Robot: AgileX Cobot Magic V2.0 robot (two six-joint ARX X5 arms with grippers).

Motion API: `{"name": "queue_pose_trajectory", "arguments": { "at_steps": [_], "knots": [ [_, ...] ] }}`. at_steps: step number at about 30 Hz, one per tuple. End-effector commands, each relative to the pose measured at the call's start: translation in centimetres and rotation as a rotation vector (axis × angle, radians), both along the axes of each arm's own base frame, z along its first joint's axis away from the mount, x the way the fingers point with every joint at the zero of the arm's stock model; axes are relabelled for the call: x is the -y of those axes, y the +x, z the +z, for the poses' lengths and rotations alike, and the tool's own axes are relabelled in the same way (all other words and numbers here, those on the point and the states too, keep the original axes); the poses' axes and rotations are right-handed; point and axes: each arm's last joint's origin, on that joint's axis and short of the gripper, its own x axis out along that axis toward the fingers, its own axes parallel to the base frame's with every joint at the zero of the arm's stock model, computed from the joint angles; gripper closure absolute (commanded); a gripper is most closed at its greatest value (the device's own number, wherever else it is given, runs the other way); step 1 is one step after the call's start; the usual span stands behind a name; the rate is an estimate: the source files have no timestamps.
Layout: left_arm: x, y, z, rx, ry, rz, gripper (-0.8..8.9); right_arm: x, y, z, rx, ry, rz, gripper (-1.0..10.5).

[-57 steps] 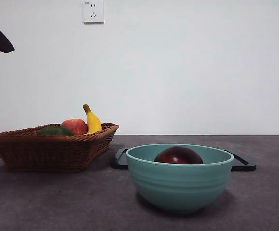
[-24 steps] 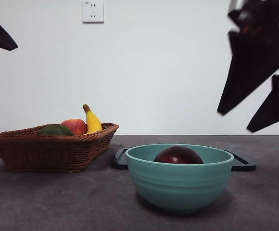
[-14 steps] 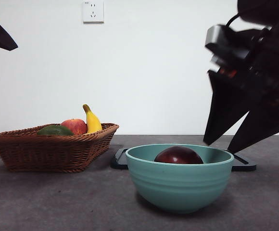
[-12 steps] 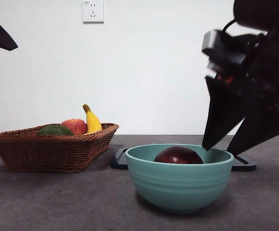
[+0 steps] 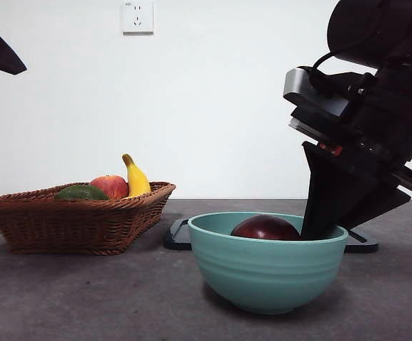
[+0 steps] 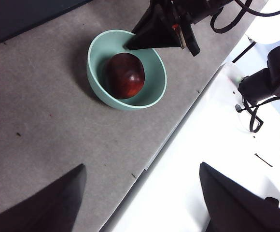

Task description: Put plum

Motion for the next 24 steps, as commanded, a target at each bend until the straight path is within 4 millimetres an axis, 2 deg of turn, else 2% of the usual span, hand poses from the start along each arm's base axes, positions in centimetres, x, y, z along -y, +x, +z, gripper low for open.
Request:
{"name": "queue_pose_trajectory", "arguments": {
  "at_steps": [1, 6, 10, 17, 24],
  "knots": [
    [0.2, 0.1, 0.4, 0.031, -0.010, -0.021, 4.40, -0.3, 0.1, -0.1, -0.004, 0.000, -0.002, 9.3],
    [0.2, 0.2, 0.4, 0.031, -0.011, -0.021, 4.40, -0.4, 0.2, 0.1, -0.003, 0.013, 0.001, 9.3],
    [0.2, 0.2, 0.4, 0.032, -0.011, -0.021, 4.40, -0.5, 0.5, 1.0, 0.015, 0.033, -0.013, 9.3],
    [0.2, 0.2, 0.4, 0.041, -0.015, -0.021, 4.40, -0.9, 1.8, 4.2, 0.068, 0.034, -0.047, 9.3],
    [0.2, 0.3, 0.5, 0.050, -0.019, -0.021, 4.40, 0.0, 4.8, 7.2, 0.143, 0.024, -0.116, 9.3]
  ]
}}
